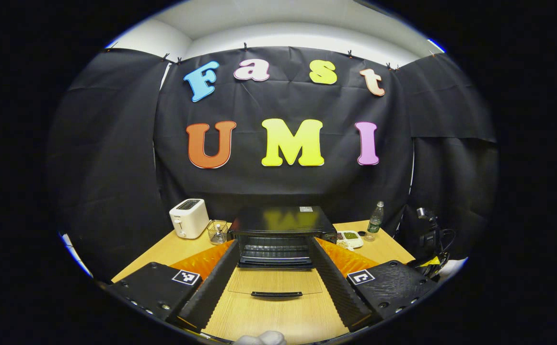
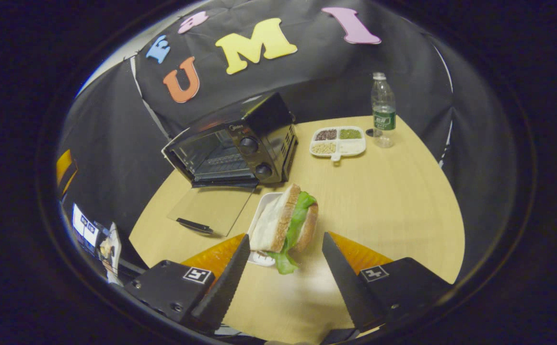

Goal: Open the electric oven with the left hand, put the food in, and close the electric oven.

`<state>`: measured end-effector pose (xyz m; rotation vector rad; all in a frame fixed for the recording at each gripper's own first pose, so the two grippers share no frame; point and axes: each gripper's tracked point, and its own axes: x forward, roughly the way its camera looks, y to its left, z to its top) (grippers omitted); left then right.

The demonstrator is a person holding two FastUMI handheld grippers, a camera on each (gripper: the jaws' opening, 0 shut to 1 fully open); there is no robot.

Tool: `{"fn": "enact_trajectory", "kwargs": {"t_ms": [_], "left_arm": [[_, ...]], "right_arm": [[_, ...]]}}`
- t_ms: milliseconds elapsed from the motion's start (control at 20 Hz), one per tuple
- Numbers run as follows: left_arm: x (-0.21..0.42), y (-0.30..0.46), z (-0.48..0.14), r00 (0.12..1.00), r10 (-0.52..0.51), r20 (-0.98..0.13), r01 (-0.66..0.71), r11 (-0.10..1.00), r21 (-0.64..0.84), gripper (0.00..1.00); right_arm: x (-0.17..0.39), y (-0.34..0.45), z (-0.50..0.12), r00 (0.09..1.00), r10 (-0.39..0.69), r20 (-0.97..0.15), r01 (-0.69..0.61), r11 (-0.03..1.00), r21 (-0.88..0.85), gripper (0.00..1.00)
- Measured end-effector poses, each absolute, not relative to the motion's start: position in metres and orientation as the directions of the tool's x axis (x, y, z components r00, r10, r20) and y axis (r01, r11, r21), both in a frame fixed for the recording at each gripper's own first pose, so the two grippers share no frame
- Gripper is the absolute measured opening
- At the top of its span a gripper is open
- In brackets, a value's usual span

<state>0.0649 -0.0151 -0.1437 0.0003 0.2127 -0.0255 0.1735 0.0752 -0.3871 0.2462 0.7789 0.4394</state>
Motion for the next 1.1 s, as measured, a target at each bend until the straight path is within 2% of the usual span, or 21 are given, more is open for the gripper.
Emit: {"fn": "enact_trajectory", "kwargs": {"t_ms": [350, 550, 600, 650, 800, 850, 900, 950, 1100], "left_arm": [[0.077, -0.019, -0.147, 0.964, 0.056, -0.259, -0.056, 0.998, 0.008, 0.96], [0.082, -0.026, -0.151, 0.954, 0.100, -0.281, -0.098, 0.995, 0.021, 0.96], [0.083, -0.028, -0.151, 0.952, 0.111, -0.284, -0.108, 0.994, 0.026, 0.96], [0.083, -0.030, -0.148, 0.950, 0.120, -0.288, -0.116, 0.993, 0.029, 0.96], [0.082, -0.035, -0.150, 0.946, 0.129, -0.298, -0.125, 0.992, 0.034, 0.96], [0.082, -0.036, -0.150, 0.946, 0.132, -0.297, -0.127, 0.991, 0.037, 0.96], [0.081, -0.038, -0.150, 0.945, 0.132, -0.299, -0.126, 0.991, 0.037, 0.96], [0.079, -0.039, -0.151, 0.946, 0.130, -0.296, -0.125, 0.992, 0.036, 0.96], [0.075, -0.038, -0.152, 0.948, 0.120, -0.294, -0.115, 0.993, 0.035, 0.96]], "right_arm": [[0.205, 0.086, -0.411, 0.458, 0.602, -0.654, -0.271, 0.795, 0.543, 0.84], [0.210, 0.096, -0.416, 0.358, 0.676, -0.644, -0.271, 0.735, 0.621, 0.77], [0.210, 0.099, -0.416, 0.338, 0.689, -0.641, -0.267, 0.723, 0.637, 0.84], [0.210, 0.099, -0.416, 0.325, 0.702, -0.634, -0.267, 0.711, 0.650, 0.67], [0.209, 0.097, -0.414, 0.309, 0.721, -0.620, -0.263, 0.691, 0.673, 0.48], [0.209, 0.096, -0.415, 0.313, 0.718, -0.622, -0.251, 0.694, 0.675, 0.58], [0.208, 0.095, -0.413, 0.313, 0.719, -0.621, -0.249, 0.693, 0.677, 0.53], [0.207, 0.094, -0.409, 0.320, 0.716, -0.621, -0.247, 0.695, 0.675, 0.41], [0.203, 0.095, -0.395, 0.340, 0.720, -0.605, -0.260, 0.690, 0.675, 0.38]]}}
